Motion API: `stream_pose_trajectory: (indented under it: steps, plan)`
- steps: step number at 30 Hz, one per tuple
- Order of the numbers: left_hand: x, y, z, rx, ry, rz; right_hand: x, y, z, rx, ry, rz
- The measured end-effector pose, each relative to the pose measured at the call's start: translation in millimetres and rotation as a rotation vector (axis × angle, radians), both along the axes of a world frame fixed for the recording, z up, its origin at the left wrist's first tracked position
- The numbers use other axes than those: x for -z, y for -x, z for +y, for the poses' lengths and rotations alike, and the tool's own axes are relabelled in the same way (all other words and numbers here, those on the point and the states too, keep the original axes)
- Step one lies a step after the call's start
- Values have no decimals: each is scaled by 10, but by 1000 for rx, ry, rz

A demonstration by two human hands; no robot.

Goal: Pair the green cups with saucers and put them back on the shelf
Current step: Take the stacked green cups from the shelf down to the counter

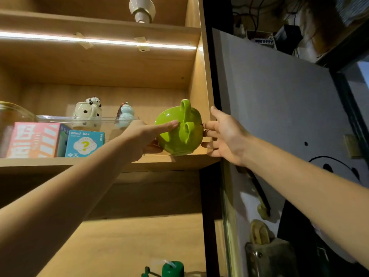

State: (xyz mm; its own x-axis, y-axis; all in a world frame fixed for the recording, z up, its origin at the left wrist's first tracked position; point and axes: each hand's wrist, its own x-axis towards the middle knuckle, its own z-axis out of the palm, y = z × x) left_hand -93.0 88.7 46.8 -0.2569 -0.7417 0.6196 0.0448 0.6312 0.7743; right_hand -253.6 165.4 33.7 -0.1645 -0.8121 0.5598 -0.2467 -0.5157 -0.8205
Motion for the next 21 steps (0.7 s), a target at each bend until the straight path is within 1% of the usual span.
stream_pose_trajectory:
  steps: [4,7,9,10,12,16,19,21]
  plan:
    - [252,-83,236,23,5,62,197,-11,239,-79,-10,-103]
    - [539,-129,345,57,-55,75,413,-11,364,-108,-23,-250]
    - [899,-126,399,65,-55,70,706,23,439,-111,-39,-286]
    - [969,-108,398,49,-28,60,770,23,421,-116,-50,-280]
    - [1543,-149,622,-1,-124,-13,1331,-78,538,-79,-224,-371]
    - [2058,-77,599,7,-96,65,1745,-100,458,-87,-204,-453]
    - [2558,-58,646,72,-117,87,2164,-126,457,-76,-263,-567]
    - [2944,-79,687,24,-132,72,2512,-131,481,-49,-295,-597]
